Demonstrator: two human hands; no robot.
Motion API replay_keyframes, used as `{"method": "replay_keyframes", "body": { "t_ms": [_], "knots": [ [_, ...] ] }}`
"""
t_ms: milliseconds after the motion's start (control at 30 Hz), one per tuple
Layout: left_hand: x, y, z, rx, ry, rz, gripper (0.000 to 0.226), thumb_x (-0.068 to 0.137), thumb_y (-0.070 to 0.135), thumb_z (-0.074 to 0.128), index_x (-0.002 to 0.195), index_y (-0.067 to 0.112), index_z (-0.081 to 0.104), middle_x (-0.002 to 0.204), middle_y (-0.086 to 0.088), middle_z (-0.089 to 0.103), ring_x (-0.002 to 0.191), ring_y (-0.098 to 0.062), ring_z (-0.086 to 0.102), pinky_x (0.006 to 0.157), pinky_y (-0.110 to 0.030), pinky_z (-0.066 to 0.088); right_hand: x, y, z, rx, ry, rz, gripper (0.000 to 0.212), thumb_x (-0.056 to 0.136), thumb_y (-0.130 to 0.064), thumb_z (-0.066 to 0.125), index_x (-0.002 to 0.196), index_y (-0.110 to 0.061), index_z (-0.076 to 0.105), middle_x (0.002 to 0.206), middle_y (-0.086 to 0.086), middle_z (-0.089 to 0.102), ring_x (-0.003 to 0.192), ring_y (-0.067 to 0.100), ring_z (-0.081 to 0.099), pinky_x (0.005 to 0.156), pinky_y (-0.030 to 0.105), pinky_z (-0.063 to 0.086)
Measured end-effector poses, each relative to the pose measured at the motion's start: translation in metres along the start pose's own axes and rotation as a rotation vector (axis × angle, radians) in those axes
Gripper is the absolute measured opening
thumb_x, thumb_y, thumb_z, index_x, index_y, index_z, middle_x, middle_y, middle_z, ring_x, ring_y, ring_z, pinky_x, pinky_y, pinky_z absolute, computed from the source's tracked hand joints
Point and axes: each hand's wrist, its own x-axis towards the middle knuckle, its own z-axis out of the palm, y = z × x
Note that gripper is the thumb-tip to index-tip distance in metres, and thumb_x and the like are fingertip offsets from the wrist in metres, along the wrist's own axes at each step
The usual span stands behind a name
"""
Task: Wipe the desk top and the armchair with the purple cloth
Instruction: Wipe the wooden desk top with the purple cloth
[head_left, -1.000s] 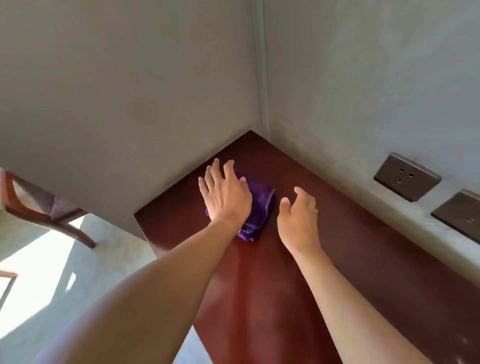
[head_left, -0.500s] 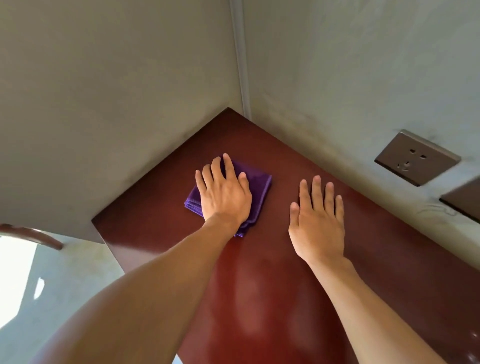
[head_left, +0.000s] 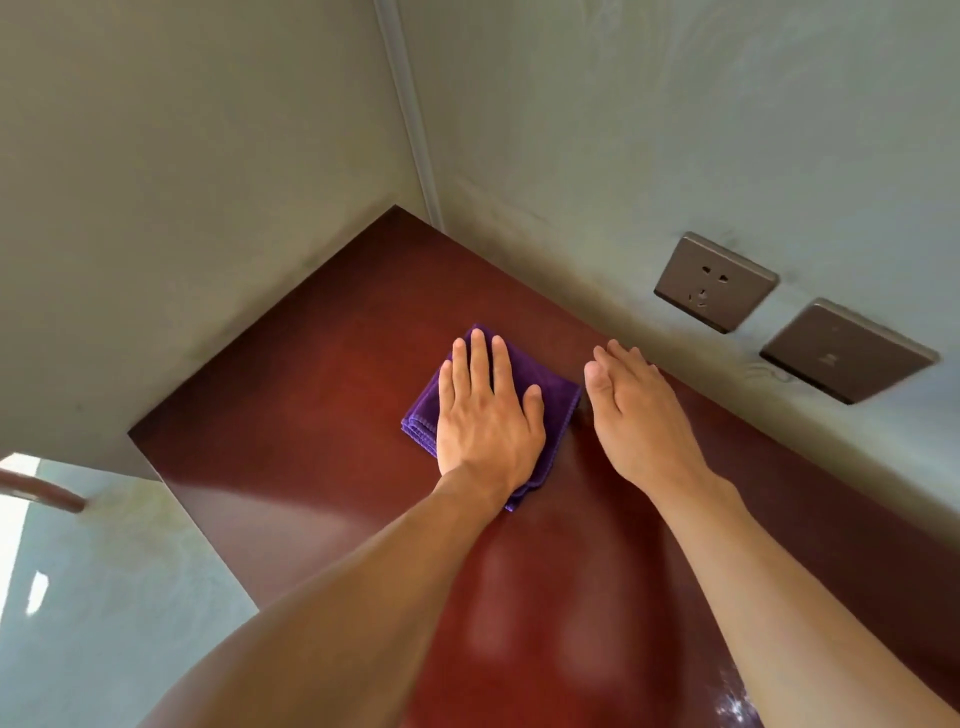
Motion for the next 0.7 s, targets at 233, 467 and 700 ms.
{"method": "replay_keyframes", "body": {
  "t_ms": [233,467,700],
  "knots": [
    [-0.045,0.064,0.014,-0.034,-0.032,0.088,0.073,0.105,0.050,0.018,0.161,0.008,0.001,0.170,-0.014,-0.007,0.157,-0.031,-0.010,0.128,-0.046,0.002,-0.039,0.057,-0.025,0.038,-0.150,0.045,0.062,0.106,-0.047,0.011,0.153,-0.017,0.038,0.165,0.000,0.025,0.154,0.015,0.014,0.123,0.033,0.009],
    [-0.071,0.102,0.026,-0.074,-0.017,0.120,0.073,0.104,0.048,0.023,0.161,0.006,0.008,0.170,-0.015,-0.001,0.158,-0.032,-0.002,0.128,-0.046,0.008,-0.028,0.076,-0.043,0.178,-0.274,0.123,0.079,0.093,-0.073,-0.001,0.156,-0.035,0.027,0.166,-0.007,0.022,0.153,0.017,0.019,0.124,0.044,0.015],
    [-0.102,0.141,0.039,-0.125,-0.015,0.148,0.071,0.105,0.047,0.021,0.161,0.005,0.008,0.170,-0.013,-0.002,0.157,-0.029,-0.008,0.128,-0.046,0.007,-0.037,0.070,-0.054,0.142,-0.349,0.061,0.058,0.106,-0.050,0.007,0.159,-0.029,0.020,0.167,-0.010,0.011,0.154,0.009,0.005,0.121,0.029,0.005]
  ]
}}
